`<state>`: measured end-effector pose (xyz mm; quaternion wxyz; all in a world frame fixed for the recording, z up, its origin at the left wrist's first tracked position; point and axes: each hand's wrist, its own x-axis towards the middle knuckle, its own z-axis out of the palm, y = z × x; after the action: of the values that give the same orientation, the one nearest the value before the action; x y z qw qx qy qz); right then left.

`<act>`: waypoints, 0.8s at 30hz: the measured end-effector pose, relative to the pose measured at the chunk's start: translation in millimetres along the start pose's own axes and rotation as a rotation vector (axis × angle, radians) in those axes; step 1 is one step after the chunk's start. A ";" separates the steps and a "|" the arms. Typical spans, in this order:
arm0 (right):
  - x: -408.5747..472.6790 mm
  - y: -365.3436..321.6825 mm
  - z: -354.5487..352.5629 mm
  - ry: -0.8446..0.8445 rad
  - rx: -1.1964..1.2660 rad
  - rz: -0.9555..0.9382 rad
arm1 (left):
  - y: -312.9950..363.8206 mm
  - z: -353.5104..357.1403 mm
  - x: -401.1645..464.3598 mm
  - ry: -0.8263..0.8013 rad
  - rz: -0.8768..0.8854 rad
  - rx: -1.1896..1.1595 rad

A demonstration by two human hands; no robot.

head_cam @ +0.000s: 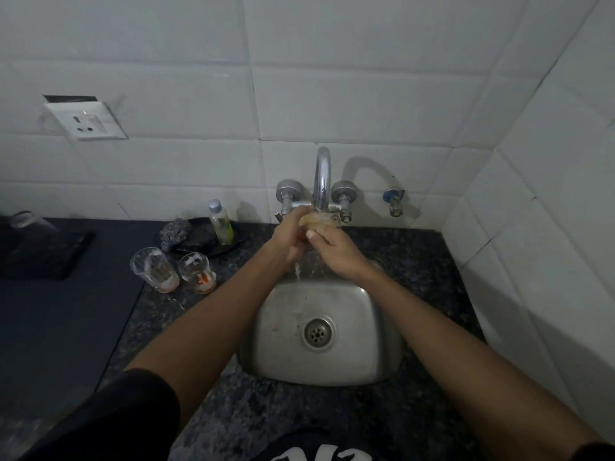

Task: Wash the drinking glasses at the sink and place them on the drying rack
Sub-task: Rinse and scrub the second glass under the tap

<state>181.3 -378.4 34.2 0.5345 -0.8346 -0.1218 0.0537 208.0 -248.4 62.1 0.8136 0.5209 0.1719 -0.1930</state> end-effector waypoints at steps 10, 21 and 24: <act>-10.8 5.1 -8.1 0.280 0.484 0.351 | -13.8 2.6 -0.5 0.251 0.179 -0.090; -16.4 22.9 -3.5 0.378 -0.199 0.003 | -0.5 -0.5 3.8 0.269 0.332 0.118; -16.7 19.2 1.3 0.341 -0.248 -0.080 | 0.5 1.2 4.8 0.266 0.385 0.164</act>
<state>167.7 -389.3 15.6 0.4422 -0.8855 -0.0686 -0.1249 212.5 -249.9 60.7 0.7604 0.6293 0.1589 0.0227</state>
